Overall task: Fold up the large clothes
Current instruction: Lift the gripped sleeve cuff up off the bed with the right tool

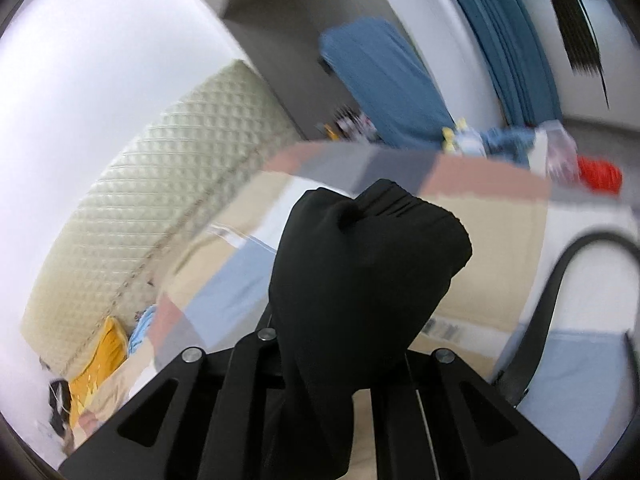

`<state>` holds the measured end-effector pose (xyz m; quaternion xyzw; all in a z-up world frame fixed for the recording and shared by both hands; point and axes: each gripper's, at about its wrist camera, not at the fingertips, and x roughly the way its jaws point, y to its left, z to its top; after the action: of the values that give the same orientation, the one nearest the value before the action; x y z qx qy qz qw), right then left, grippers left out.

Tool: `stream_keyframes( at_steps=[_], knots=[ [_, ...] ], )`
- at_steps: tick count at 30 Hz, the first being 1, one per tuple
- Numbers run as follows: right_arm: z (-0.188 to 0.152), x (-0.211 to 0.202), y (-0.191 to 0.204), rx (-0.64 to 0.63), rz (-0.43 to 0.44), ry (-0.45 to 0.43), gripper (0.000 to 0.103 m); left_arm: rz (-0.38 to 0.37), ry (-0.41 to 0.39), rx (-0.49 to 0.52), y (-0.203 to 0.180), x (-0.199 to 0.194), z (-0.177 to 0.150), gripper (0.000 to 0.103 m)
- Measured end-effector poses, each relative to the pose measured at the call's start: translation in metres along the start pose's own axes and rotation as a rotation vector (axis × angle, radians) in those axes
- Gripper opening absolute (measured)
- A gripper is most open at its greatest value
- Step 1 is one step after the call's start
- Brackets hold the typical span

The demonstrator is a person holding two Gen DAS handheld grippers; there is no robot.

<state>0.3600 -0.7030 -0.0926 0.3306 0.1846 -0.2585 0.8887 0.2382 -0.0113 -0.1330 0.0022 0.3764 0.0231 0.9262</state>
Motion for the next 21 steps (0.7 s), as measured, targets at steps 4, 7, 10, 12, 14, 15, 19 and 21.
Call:
stream_keyframes(
  at_steps=[4, 7, 10, 12, 14, 15, 19, 21],
  knots=[
    [0.012, -0.044, 0.059, -0.109, 0.029, -0.071, 0.01, 0.051, -0.018, -0.008, 0.011, -0.005, -0.003, 0.102],
    [0.012, -0.073, 0.108, -0.184, 0.044, -0.112, 0.01, -0.01, 0.007, -0.052, 0.024, -0.004, -0.002, 0.102],
    [0.006, -0.101, 0.151, -0.235, 0.062, -0.157, 0.016, -0.018, 0.012, -0.086, 0.034, -0.01, -0.001, 0.102],
    [-0.003, -0.12, 0.183, -0.289, 0.083, -0.191, 0.017, -0.002, -0.017, -0.087, 0.039, -0.017, -0.004, 0.102],
    [-0.015, -0.139, 0.218, -0.365, 0.107, -0.221, 0.017, 0.009, -0.044, -0.089, 0.044, -0.024, -0.006, 0.102],
    [-0.022, -0.147, 0.234, -0.394, 0.125, -0.231, 0.017, 0.006, -0.052, -0.094, 0.047, -0.026, -0.007, 0.102],
    [-0.05, -0.175, 0.286, -0.451, 0.222, -0.227, 0.022, -0.019, -0.072, -0.12, 0.063, -0.031, -0.006, 0.102],
    [-0.069, -0.186, 0.307, -0.476, 0.267, -0.232, 0.028, -0.04, -0.077, -0.132, 0.071, -0.034, -0.007, 0.102]
  ],
)
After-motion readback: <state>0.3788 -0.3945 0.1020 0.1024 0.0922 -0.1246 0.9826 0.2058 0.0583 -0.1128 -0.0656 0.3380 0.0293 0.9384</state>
